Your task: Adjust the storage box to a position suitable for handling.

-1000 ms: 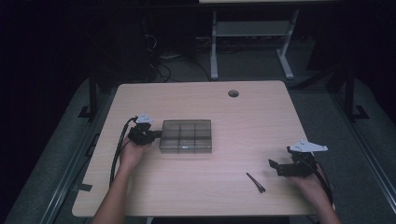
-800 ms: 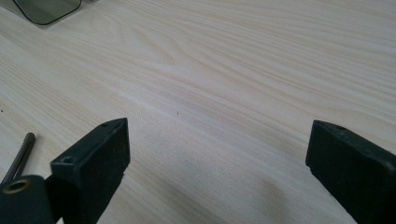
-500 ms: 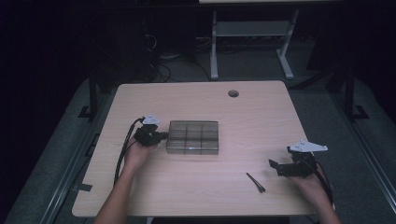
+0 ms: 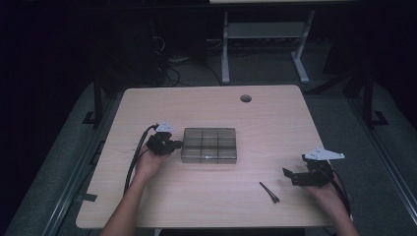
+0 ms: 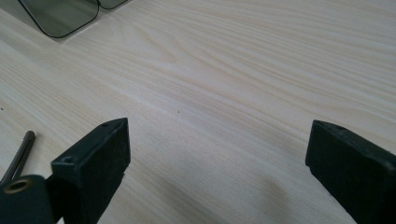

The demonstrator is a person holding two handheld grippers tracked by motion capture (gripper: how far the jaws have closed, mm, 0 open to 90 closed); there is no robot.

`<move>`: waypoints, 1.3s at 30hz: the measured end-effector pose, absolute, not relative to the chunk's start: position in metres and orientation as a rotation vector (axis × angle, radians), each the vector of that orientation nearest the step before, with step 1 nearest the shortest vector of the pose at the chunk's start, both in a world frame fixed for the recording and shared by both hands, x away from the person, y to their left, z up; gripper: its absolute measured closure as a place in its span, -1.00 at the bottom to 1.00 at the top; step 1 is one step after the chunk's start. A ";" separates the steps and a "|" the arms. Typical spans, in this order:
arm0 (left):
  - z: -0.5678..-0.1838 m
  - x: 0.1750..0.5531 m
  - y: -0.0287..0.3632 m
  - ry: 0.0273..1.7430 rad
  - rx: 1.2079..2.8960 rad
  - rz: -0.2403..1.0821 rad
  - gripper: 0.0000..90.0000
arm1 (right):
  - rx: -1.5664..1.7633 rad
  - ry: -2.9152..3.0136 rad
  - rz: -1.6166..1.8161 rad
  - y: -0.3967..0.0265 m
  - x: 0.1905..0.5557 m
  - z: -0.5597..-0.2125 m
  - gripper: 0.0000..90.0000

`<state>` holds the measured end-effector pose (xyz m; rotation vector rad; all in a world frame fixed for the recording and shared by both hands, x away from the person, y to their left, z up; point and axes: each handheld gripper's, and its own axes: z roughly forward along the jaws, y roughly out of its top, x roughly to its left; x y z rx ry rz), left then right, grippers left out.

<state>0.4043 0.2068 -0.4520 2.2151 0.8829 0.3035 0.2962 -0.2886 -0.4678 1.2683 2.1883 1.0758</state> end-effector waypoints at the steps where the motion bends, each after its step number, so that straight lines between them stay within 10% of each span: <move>1: -0.452 0.404 0.206 0.883 2.216 0.301 1.00 | 1.268 2.188 1.076 -0.289 0.296 -0.468 -0.86; 27: -0.452 0.395 0.173 0.770 2.278 0.258 1.00 | 1.241 2.218 1.067 -0.285 0.298 -0.464 -0.82; 39: -0.451 0.395 0.174 0.780 2.258 0.239 1.00 | 1.181 2.357 1.093 -0.258 0.312 -0.443 -0.05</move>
